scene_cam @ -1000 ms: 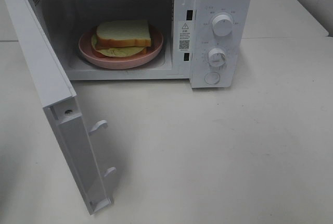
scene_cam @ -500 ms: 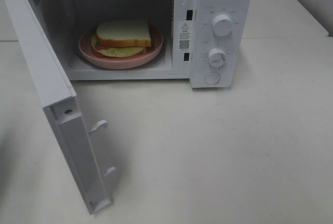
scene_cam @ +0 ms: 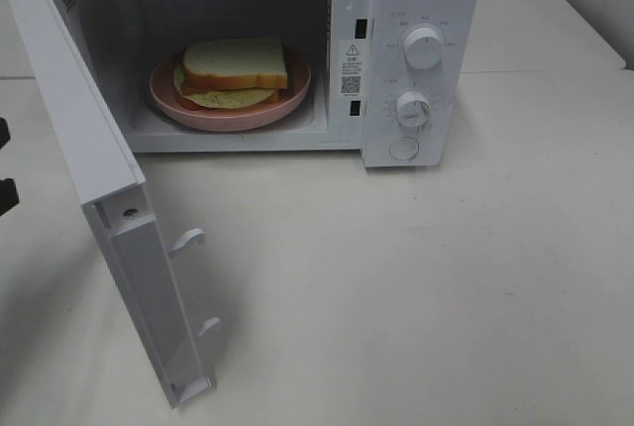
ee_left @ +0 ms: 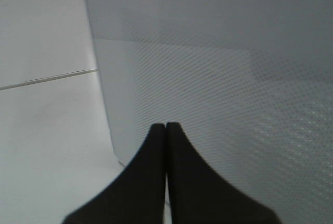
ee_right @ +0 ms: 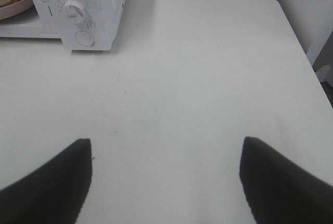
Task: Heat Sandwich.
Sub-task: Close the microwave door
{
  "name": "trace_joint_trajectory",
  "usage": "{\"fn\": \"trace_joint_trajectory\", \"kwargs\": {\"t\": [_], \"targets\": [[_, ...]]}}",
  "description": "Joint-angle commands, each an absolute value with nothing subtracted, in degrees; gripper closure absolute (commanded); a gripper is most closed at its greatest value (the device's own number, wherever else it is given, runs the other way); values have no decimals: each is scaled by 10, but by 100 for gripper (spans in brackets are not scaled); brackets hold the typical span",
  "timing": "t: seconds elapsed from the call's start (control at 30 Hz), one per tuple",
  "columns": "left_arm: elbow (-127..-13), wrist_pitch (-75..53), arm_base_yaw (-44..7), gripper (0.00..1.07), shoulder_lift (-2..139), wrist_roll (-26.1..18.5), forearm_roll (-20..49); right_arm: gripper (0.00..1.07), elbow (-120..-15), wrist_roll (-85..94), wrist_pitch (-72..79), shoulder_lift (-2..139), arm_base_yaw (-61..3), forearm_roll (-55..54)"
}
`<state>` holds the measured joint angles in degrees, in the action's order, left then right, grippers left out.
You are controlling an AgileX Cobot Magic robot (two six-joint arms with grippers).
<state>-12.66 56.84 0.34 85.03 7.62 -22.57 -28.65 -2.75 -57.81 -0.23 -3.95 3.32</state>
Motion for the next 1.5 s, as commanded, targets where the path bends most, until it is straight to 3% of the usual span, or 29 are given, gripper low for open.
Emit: {"fn": "trace_joint_trajectory", "kwargs": {"t": [0.03, 0.47, 0.87, 1.1, 1.5], "targets": [[-147, 596, -35, 107, 890, 78, -215, 32, -285, -22, -572, -17, -35, 32], [-163, 601, -154, 107, 943, 72, -77, 32, -285, -22, -572, -17, -35, 32], [-209, 556, -232, 107, 946, 71, 12, 32, -285, -22, -572, -17, -35, 32], [-276, 490, -286, 107, 946, 10, 93, 32, -285, -22, -572, -17, -35, 32], [-385, 444, -339, 107, 1002, -3, 140, 32, -285, -22, -572, -17, -35, 32]]}}
